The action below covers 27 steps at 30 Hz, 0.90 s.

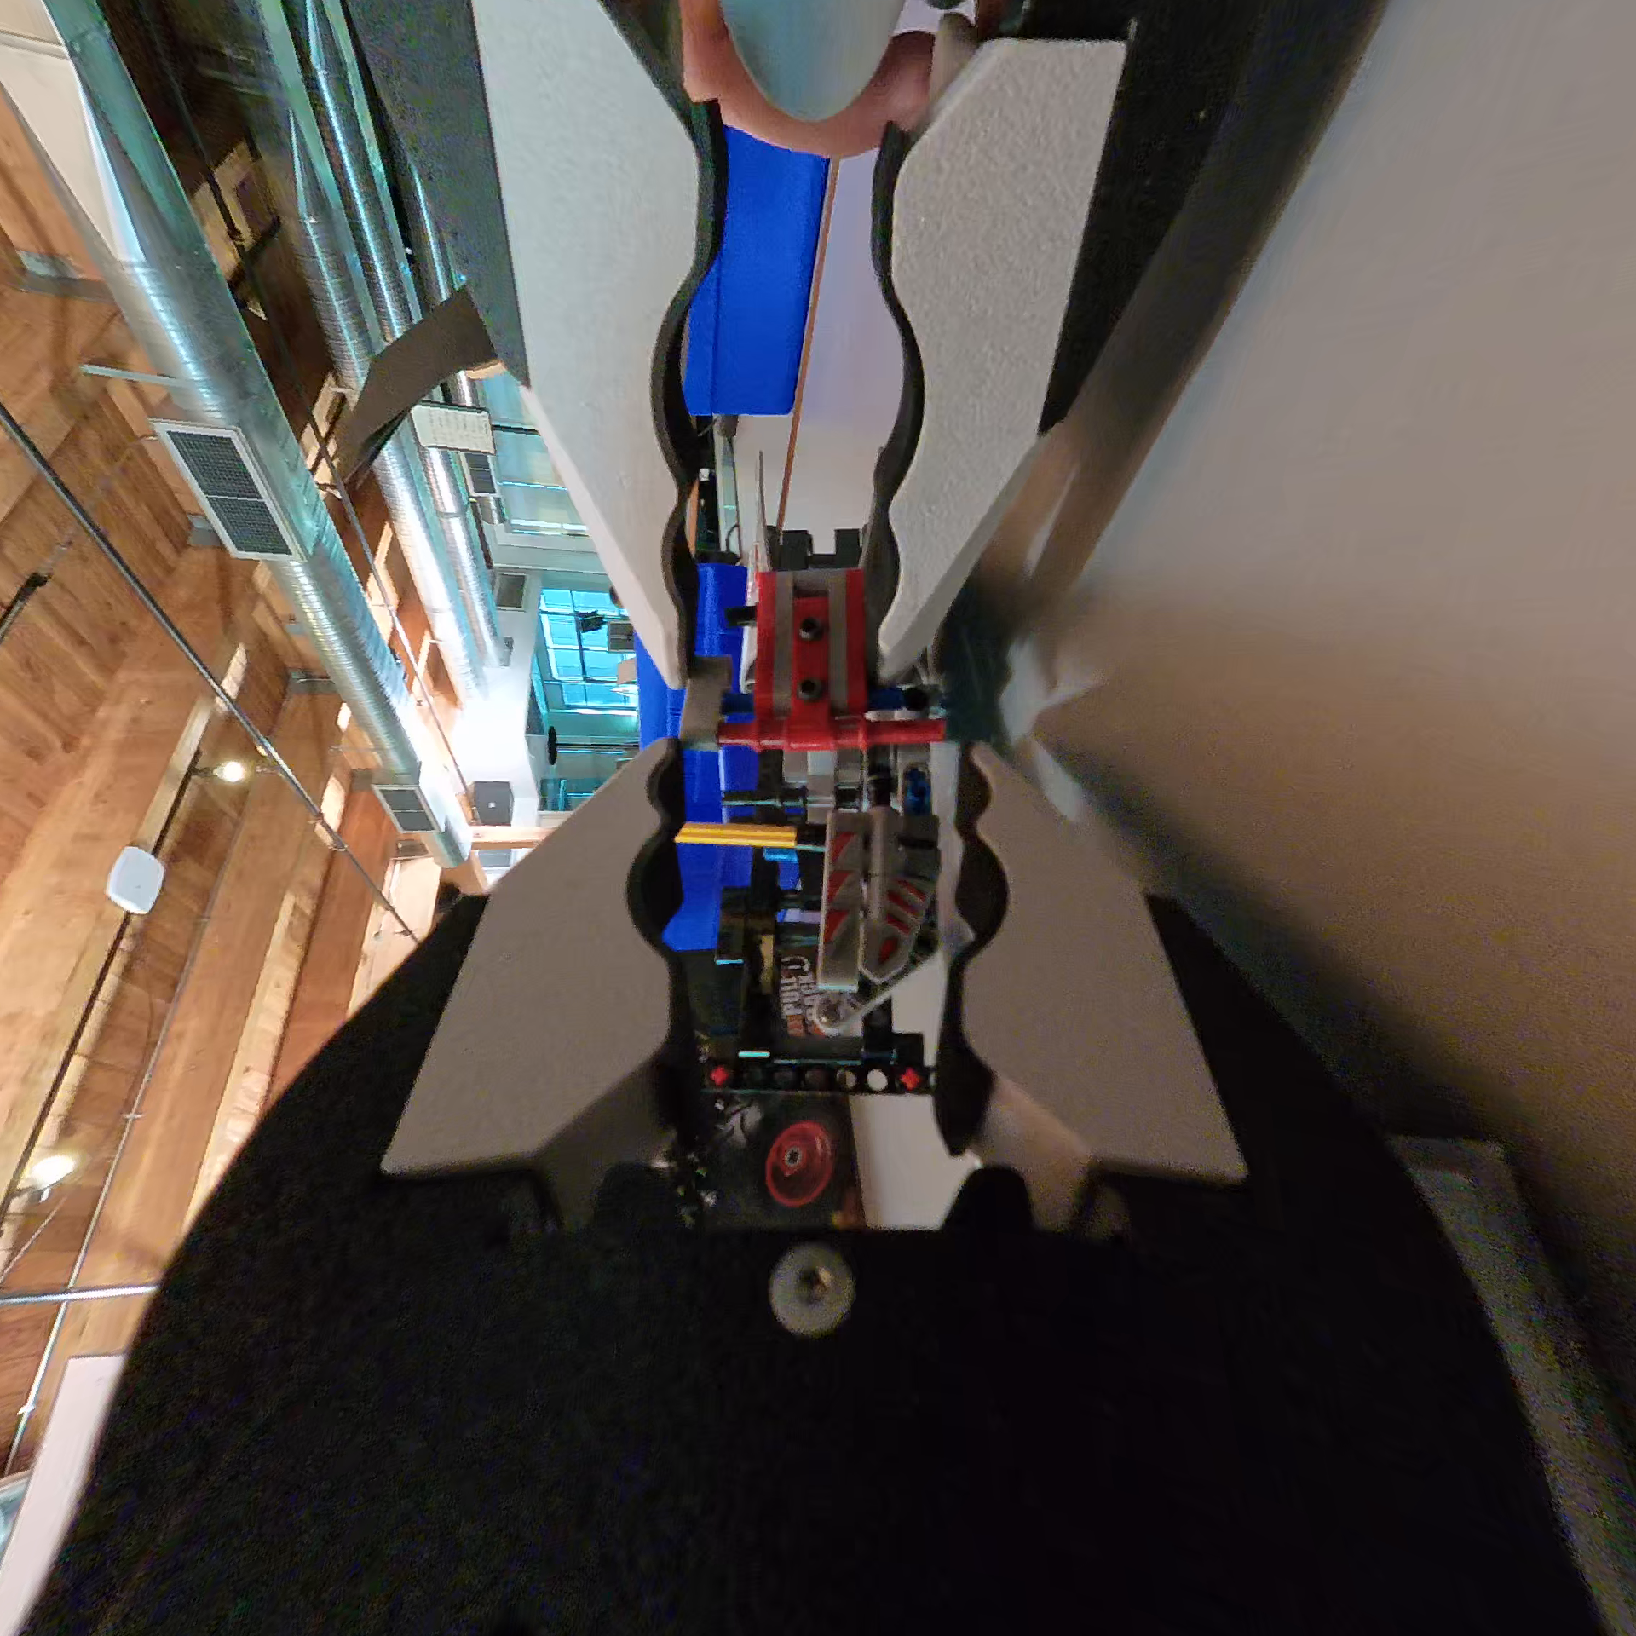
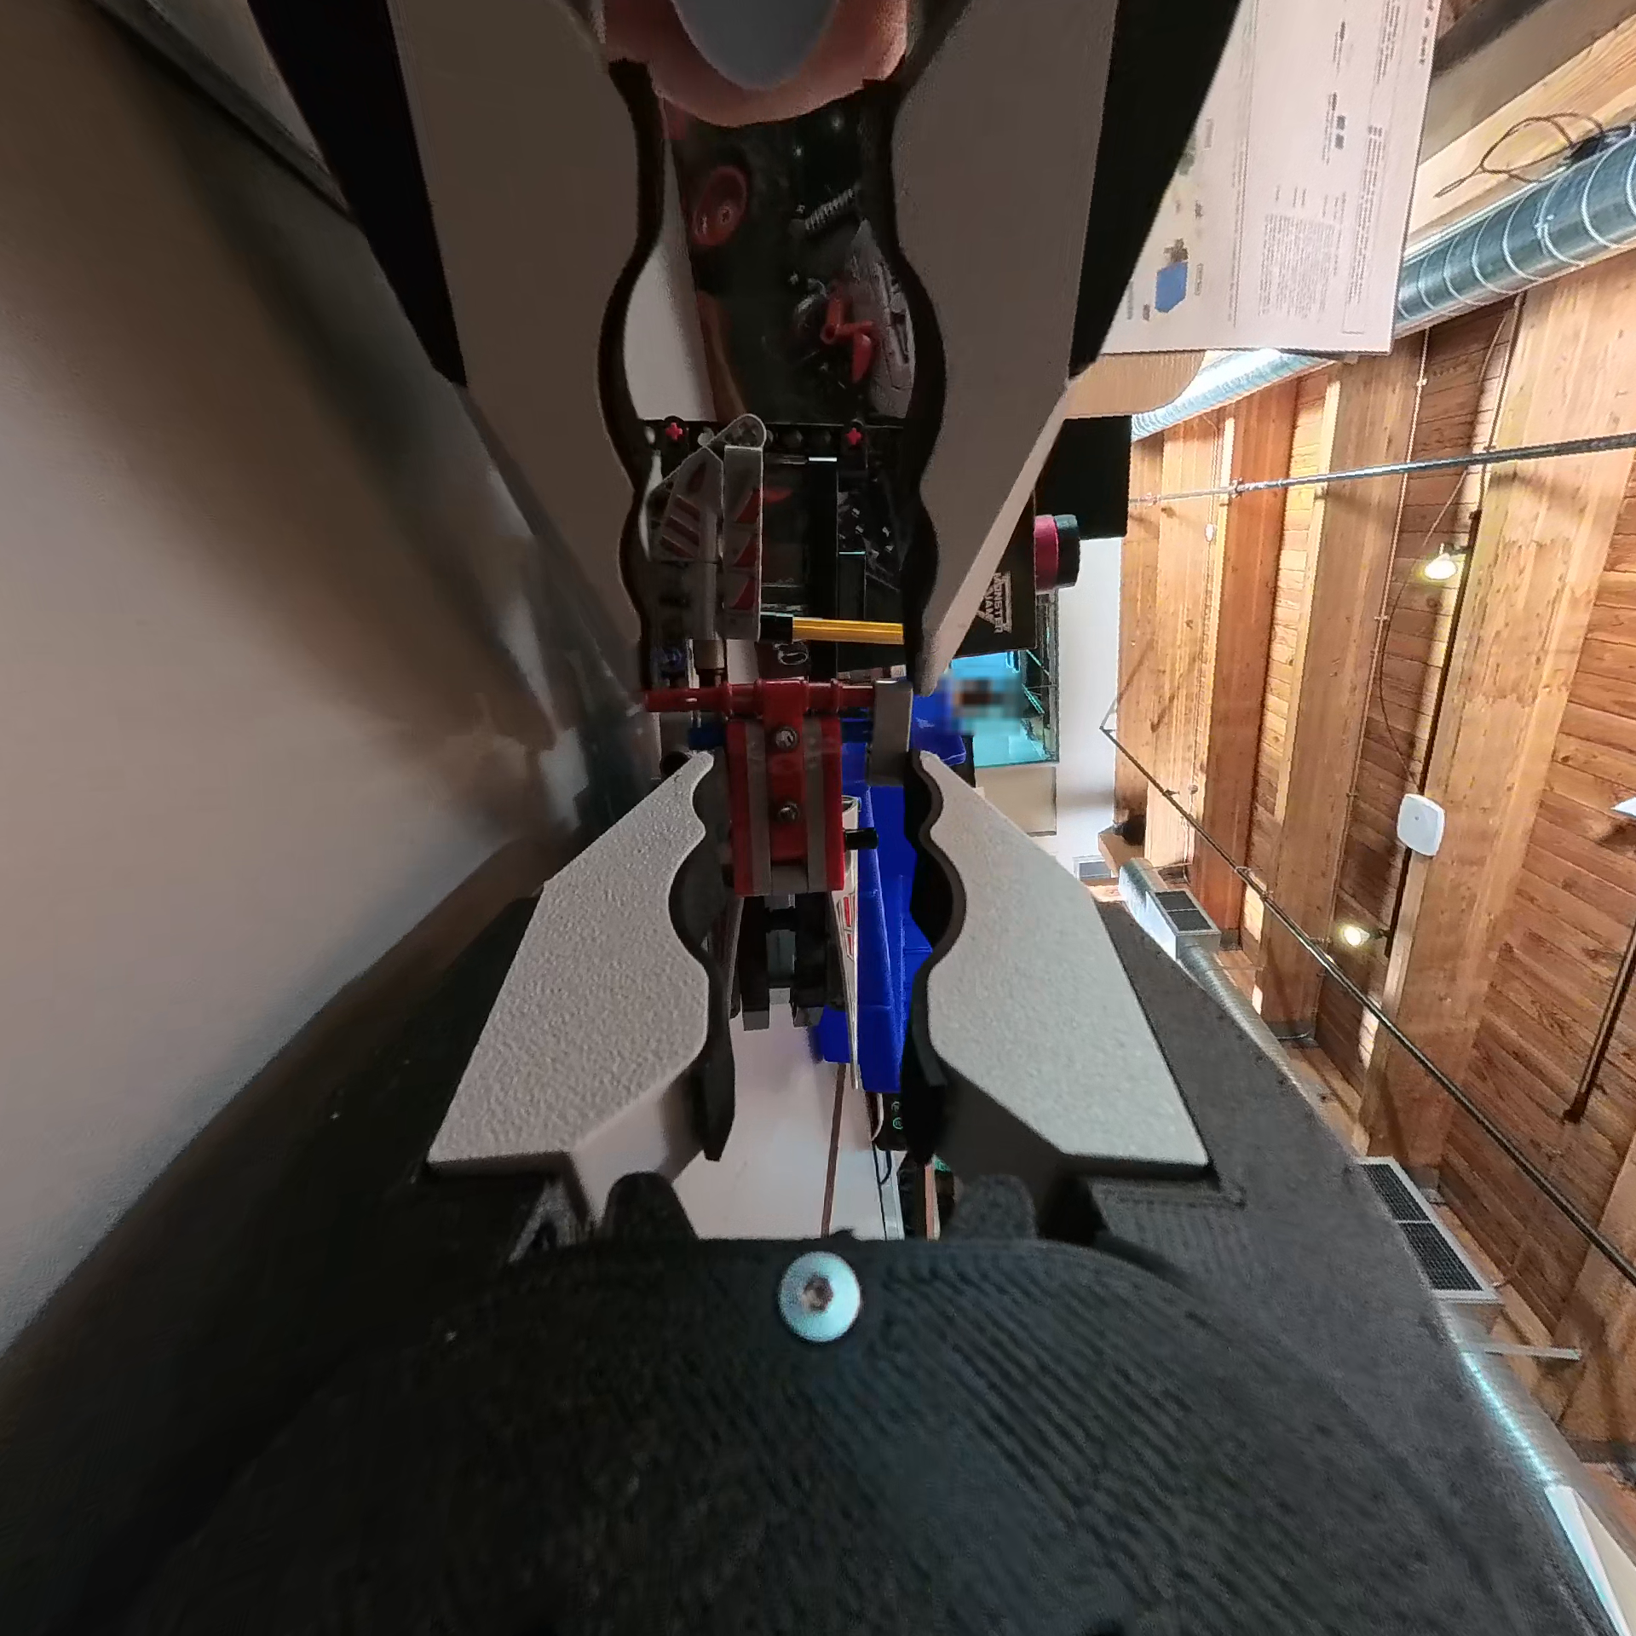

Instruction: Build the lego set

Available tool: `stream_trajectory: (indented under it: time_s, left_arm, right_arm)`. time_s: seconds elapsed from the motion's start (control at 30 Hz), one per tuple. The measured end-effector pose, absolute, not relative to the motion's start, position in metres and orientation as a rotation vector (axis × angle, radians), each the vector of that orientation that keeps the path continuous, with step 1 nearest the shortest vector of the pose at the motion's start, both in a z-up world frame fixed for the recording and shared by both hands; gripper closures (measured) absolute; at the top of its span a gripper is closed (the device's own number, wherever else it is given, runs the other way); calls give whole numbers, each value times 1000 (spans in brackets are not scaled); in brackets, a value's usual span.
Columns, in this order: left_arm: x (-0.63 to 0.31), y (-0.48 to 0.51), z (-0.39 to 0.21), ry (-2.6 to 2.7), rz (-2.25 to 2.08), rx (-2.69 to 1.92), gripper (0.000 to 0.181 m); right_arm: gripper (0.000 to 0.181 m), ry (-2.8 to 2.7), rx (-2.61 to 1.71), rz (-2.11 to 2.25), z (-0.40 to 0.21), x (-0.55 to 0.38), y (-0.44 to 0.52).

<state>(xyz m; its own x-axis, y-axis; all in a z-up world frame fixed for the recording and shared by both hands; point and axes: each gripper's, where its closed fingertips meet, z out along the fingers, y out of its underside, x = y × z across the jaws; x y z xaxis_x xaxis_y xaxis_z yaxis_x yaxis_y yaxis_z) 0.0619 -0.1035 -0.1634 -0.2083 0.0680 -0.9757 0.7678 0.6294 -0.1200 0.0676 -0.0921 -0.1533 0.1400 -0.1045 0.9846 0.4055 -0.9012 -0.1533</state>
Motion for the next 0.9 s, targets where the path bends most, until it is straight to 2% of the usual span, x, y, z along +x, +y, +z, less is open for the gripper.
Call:
stream_trajectory:
  time_s: [0.9]
  left_arm:
    - [66, -105, -161, 1667, -776, 624, 126]
  right_arm:
    - [143, -280, -2048, -1804, -154, 68, -108]
